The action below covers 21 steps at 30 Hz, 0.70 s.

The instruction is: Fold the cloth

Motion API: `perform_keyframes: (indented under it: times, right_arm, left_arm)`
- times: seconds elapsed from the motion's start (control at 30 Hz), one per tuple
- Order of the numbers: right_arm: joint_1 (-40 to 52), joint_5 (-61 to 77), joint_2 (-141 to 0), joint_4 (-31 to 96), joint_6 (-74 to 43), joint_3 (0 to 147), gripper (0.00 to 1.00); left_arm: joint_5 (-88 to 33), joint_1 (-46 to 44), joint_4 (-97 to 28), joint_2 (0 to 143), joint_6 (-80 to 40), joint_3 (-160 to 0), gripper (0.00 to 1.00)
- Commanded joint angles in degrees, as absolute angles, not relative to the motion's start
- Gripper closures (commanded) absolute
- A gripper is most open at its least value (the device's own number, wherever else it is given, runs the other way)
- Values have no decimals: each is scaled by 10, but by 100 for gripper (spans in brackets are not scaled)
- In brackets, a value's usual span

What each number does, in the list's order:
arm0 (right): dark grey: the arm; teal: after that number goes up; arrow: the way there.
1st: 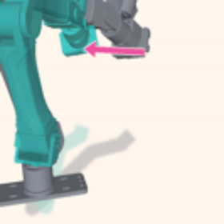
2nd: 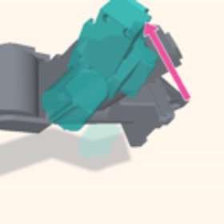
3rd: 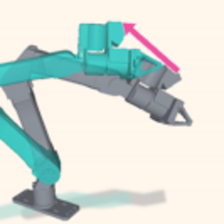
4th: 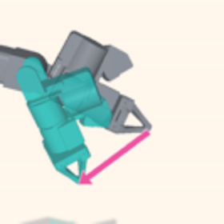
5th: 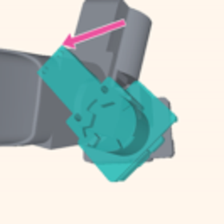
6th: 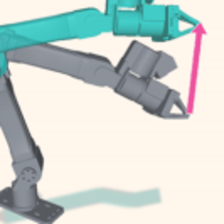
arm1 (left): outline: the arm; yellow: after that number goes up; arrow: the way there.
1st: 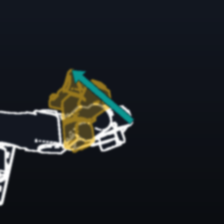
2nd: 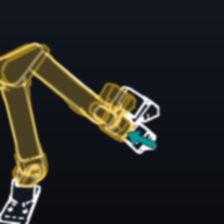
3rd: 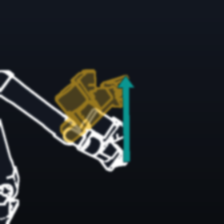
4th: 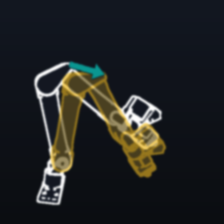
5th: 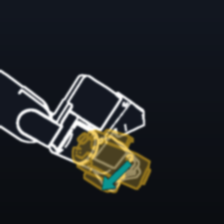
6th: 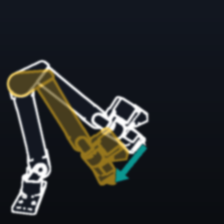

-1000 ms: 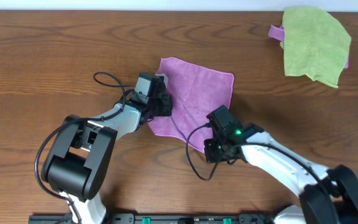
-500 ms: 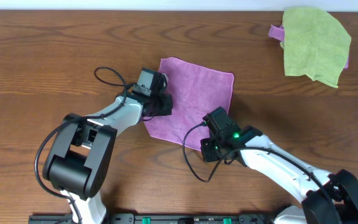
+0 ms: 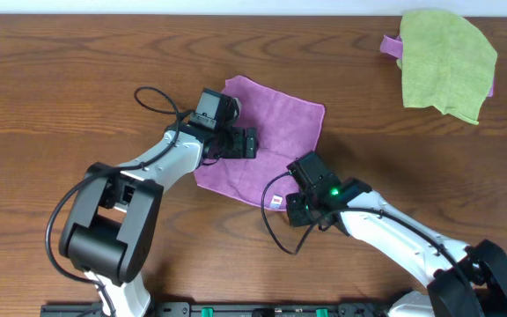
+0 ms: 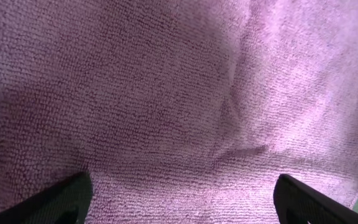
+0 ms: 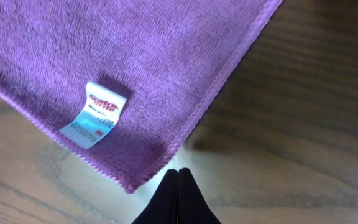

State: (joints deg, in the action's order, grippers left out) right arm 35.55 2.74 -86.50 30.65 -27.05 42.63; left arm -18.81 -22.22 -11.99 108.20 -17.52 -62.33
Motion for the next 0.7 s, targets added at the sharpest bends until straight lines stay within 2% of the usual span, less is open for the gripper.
perform_keyframes:
  times: [0.0, 0.33, 0.67]
  right_arm:
    - [360, 13, -860, 302, -283, 424, 99]
    - [360, 13, -860, 289, -287, 424, 99]
    - [359, 16, -860, 252, -293, 442, 99]
  left_arm:
    - [-171, -216, -128, 1063, -167, -625, 5]
    - [-196, -216, -142, 1040, -171, -625, 5]
    - [-188, -215, -161, 942, -167, -626, 5]
